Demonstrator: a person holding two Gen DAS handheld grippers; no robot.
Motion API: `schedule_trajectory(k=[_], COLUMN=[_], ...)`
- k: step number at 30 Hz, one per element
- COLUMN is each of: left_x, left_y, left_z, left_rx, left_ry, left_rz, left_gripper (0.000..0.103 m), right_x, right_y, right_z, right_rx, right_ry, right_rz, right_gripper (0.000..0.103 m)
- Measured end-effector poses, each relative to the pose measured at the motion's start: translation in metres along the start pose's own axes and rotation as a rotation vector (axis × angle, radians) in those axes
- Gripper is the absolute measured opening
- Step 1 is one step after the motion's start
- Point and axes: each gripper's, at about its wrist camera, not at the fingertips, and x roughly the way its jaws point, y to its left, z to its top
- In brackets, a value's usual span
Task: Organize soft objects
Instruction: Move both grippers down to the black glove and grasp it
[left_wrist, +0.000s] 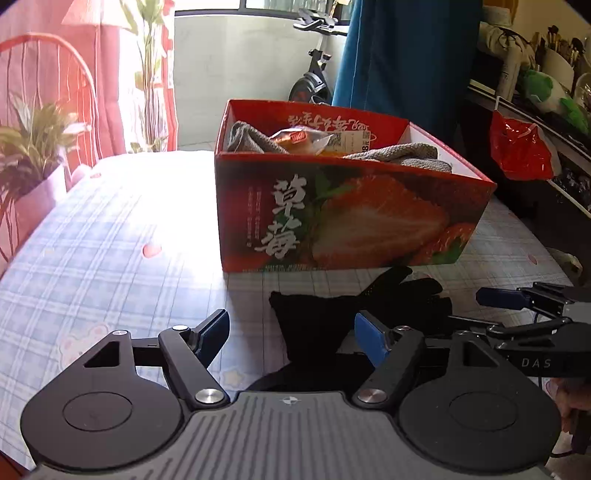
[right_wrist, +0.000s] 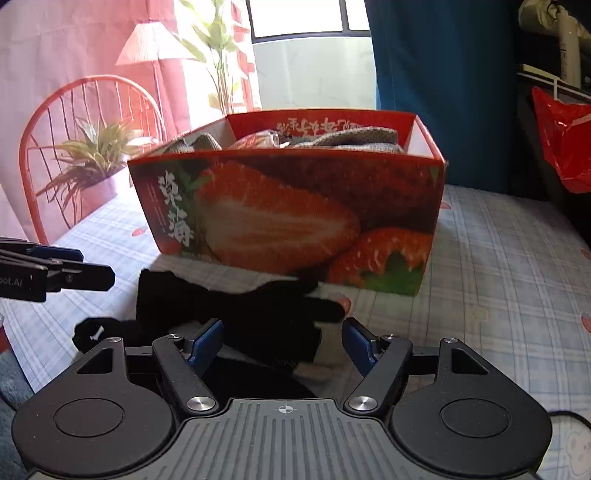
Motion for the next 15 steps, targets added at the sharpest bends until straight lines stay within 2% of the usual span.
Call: schedule_trajectory(k=[4, 9, 15], left_x=[0.010, 0.033, 0.056], left_y=[0.006, 0.010, 0.004], left_z=[0.000, 0.006, 0.004], left_rx=[-0.037, -0.078, -0.067], left_ry=[0.013, 0.048, 0.069], left_rz=[-0.002, -0.017, -0.060], left_gripper=[0.077, 0.077, 0.074], right_x=[0.005, 0.019, 0.041], right_y=[-0.006, -0.010, -0.011], right_z=[-0.007, 0.006, 0.013], right_rx=[0.051, 0.005, 0.005], right_ry=[0.011, -0.008, -0.004], right_rz=[-0.003, -0.019, -0.004], right_gripper=[0.067, 0.067, 0.067])
